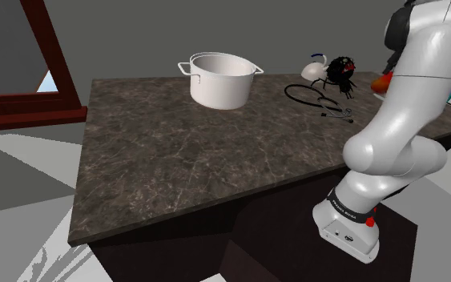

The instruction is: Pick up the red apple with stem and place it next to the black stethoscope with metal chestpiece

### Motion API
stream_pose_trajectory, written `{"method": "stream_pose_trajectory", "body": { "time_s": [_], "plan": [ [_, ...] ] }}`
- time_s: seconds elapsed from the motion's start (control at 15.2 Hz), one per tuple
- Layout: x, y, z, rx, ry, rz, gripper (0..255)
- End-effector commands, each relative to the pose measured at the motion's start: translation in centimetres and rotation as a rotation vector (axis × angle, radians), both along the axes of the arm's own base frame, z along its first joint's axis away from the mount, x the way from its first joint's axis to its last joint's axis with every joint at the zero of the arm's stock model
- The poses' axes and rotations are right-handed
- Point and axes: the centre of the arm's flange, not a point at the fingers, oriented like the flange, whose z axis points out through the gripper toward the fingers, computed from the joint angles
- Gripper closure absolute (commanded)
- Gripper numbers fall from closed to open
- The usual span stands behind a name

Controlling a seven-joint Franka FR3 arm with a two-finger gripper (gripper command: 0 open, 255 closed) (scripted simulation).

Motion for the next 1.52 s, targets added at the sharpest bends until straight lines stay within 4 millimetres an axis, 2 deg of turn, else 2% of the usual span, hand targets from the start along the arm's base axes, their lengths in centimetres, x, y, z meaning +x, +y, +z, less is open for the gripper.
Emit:
{"method": "stream_pose_trajectory", "body": {
  "time_s": [0.0, 1.45],
  "plan": [
    [-1.6, -2.1, -0.3, 0.002, -0.002, 0.003, 255],
    [-1.6, -2.1, -11.9, 0.002, -0.002, 0.003, 255]
  ]
}}
